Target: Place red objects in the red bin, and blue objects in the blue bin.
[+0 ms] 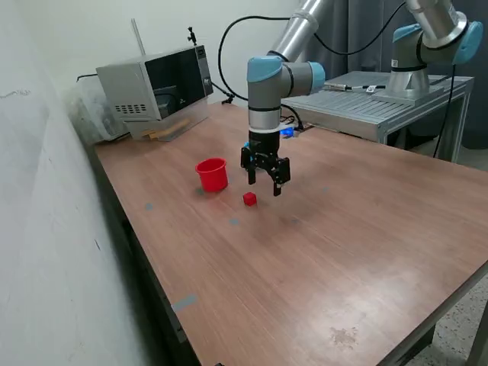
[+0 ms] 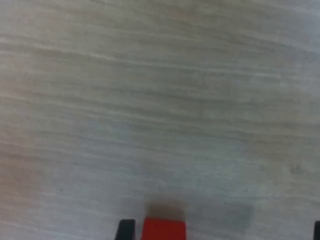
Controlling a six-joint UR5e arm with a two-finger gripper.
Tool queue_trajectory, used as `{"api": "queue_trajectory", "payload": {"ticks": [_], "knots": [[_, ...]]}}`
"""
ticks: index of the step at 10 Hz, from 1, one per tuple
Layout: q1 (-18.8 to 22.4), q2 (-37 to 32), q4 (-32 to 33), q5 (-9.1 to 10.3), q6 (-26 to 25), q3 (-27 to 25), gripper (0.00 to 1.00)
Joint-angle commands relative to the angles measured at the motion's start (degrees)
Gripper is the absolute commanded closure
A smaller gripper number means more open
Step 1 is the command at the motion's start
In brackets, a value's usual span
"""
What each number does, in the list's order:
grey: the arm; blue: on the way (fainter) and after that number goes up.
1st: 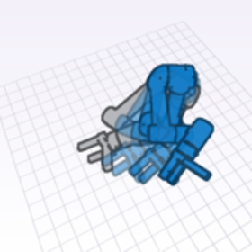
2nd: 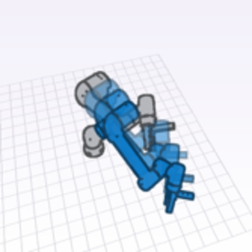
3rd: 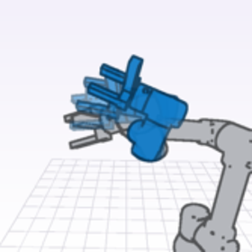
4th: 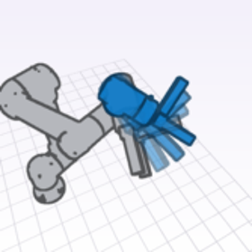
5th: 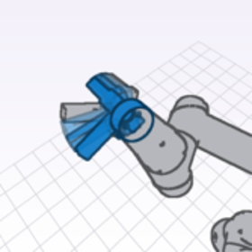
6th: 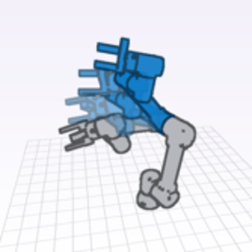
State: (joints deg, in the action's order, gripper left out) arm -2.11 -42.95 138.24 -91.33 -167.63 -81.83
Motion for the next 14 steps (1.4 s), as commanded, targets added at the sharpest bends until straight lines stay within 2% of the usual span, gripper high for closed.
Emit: {"api": "queue_trajectory", "payload": {"ticks": [1, 8, 10, 13, 14], "knots": [[-0.79, 1.20, 0.89, 0.01, 0.11, 1.85, 0.00], [-2.64, 2.25, 3.09, 0.27, 0.11, 1.85, 0.00], [-2.90, 2.34, 3.18, 2.03, 0.11, 1.85, 0.00], [-2.20, 2.34, 3.62, 2.38, 0.11, 1.94, 0.00], [-2.11, 2.34, 3.62, 3.52, 0.11, 1.94, 0.00]]}}
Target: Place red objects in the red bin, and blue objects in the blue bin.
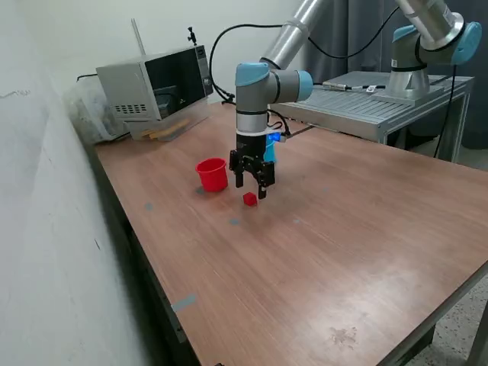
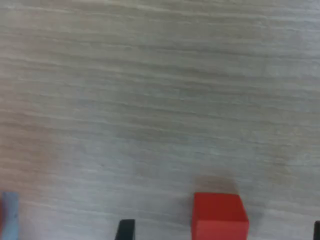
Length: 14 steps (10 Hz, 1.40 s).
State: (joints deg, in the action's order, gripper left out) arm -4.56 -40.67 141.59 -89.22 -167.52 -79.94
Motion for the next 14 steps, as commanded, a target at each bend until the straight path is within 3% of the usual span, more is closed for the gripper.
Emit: {"api": "queue_trajectory", "payload": {"ticks": [1, 2, 3, 11, 14], "knots": [[0.34, 0.06, 0.27, 1.68, 0.00, 0.04, 0.00], [0.34, 0.58, 0.62, 1.68, 0.00, 0.22, 0.00], [0.34, 0.94, 0.62, 1.68, 0.00, 0.22, 1.00], [0.08, 0.94, 0.53, 1.07, 0.44, 0.13, 1.00], [-0.01, -3.87, -0.26, 0.89, 0.88, -0.31, 1.00]]}}
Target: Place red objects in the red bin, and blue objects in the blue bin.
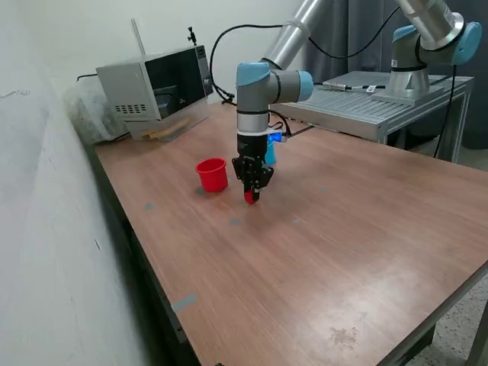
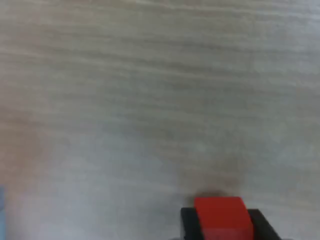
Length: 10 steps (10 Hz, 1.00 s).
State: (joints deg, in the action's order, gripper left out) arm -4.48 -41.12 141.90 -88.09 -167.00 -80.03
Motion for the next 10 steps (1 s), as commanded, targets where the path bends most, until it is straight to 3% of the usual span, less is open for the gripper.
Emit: {"api": "queue_trajectory", "payload": {"ticks": [1, 4, 7, 10], "knots": [[-0.09, -5.70, -0.92, -0.41, 0.71, -0.21, 1.00], [-0.52, -11.42, -3.12, -0.41, 1.93, -0.30, 1.00], [-6.83, -12.23, -3.12, -2.17, 2.91, -0.39, 1.00], [-9.84, -11.97, -3.12, -1.91, 4.05, -0.30, 1.00]]}}
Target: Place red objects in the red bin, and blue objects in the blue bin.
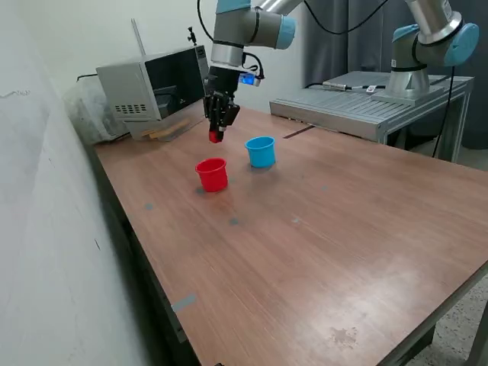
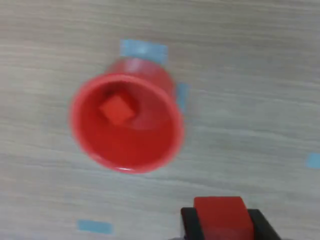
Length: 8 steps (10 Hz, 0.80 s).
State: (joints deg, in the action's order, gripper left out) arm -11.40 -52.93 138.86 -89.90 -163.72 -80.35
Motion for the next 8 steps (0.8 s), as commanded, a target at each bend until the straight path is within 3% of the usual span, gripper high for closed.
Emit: {"api": "queue_trajectory", "payload": {"ticks": [1, 8], "knots": [[-2.92, 0.11, -0.08, -0.02, 0.77, 0.02, 1.00], [-2.31, 3.62, -1.58, -0.02, 0.77, 0.37, 1.00]]}}
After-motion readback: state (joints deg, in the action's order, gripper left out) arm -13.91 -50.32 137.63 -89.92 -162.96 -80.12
